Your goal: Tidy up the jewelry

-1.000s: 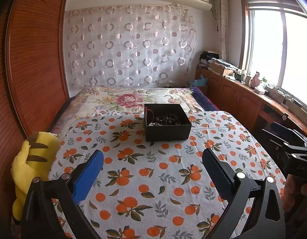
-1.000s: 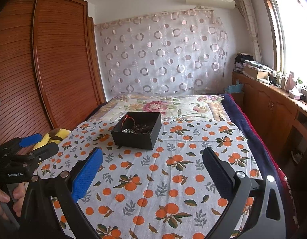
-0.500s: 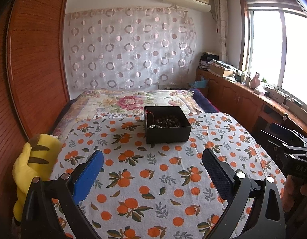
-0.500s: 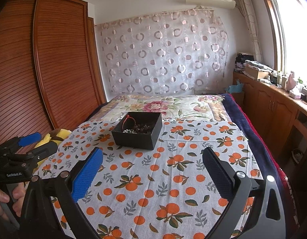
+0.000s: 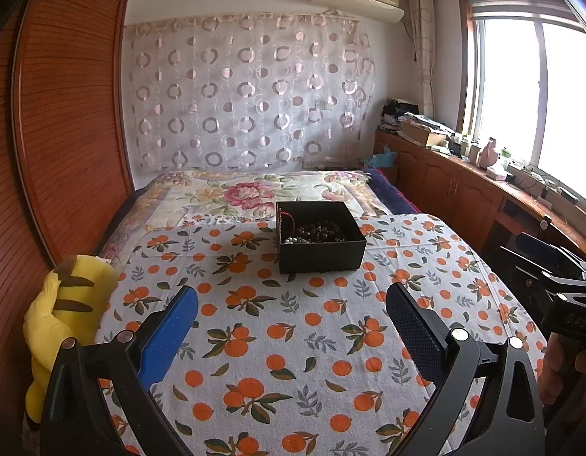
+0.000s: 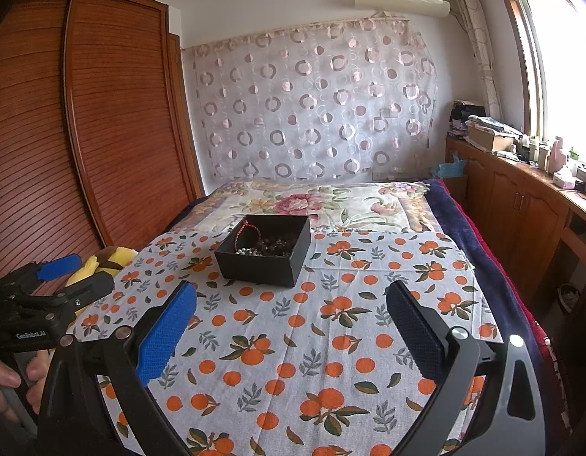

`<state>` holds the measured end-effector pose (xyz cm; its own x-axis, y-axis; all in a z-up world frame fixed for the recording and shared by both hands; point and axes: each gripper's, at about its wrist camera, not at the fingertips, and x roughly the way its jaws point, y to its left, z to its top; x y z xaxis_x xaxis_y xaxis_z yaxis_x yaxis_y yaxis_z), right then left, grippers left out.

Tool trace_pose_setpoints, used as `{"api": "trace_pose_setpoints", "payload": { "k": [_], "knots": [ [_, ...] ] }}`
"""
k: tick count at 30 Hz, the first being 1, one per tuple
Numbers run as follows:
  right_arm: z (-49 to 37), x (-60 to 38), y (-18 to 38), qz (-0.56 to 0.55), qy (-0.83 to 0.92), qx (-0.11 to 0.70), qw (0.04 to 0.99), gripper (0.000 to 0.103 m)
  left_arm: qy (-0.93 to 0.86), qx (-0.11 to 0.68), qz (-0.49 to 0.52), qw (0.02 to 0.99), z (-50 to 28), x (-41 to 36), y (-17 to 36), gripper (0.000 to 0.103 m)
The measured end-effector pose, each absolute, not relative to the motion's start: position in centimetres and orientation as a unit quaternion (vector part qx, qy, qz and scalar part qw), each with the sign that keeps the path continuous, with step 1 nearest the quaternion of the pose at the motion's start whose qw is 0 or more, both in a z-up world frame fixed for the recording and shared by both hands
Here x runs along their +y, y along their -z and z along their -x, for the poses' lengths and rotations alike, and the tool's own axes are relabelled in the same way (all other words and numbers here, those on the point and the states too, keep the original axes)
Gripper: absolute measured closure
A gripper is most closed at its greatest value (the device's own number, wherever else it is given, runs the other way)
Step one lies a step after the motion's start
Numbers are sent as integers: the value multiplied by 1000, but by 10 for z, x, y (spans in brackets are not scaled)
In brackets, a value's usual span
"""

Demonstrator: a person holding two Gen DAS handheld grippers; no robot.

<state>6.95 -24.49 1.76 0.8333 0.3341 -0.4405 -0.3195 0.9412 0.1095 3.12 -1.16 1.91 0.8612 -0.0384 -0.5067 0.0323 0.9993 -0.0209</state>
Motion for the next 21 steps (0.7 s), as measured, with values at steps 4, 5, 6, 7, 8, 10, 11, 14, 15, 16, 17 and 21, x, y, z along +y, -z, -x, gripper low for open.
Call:
{"api": "trace_pose_setpoints", "payload": {
  "k": [4, 5, 6, 7, 8, 10, 11, 14, 15, 16, 17, 21],
  "knots": [
    [-69, -245, -18, -16, -170, 232, 957, 2, 18, 263, 6, 965, -31, -11, -18, 7],
    [-69, -245, -18, -16, -170, 232, 958, 2, 19, 263, 6, 965, -31, -11, -18, 7],
    [-70, -245, -17, -16, -170, 232, 958, 2, 18, 263, 5, 965, -31, -11, -18, 7],
    [-69, -244, -18, -16, -170, 232, 958, 2, 18, 263, 5, 965, -31, -11, -18, 7],
    [-69, -244, -18, -16, -170, 232, 957, 2, 18, 263, 5, 965, -31, -12, -18, 7],
    [-69, -244, -17, -16, -171, 233, 957, 2, 19, 263, 6, 965, -31, -11, -18, 7],
    [-69, -243, -18, -16, -172, 233, 957, 2, 18, 262, 6, 965, -31, -12, -18, 7],
    [-70, -242, -18, -16, -172, 233, 957, 2, 18, 263, 6, 965, -31, -11, -18, 7],
    [-70, -242, -17, -17, -172, 233, 957, 2, 18, 263, 6, 964, -31, -12, -18, 7],
    [-70, -242, -18, -16, -172, 233, 957, 2, 18, 263, 6, 964, -31, -12, -18, 7],
    [-69, -242, -18, -16, -171, 232, 957, 2, 18, 263, 6, 965, -31, -12, -19, 7],
    [-70, -242, -17, -16, -171, 232, 958, 2, 19, 263, 7, 965, -31, -11, -18, 7]
  ]
}}
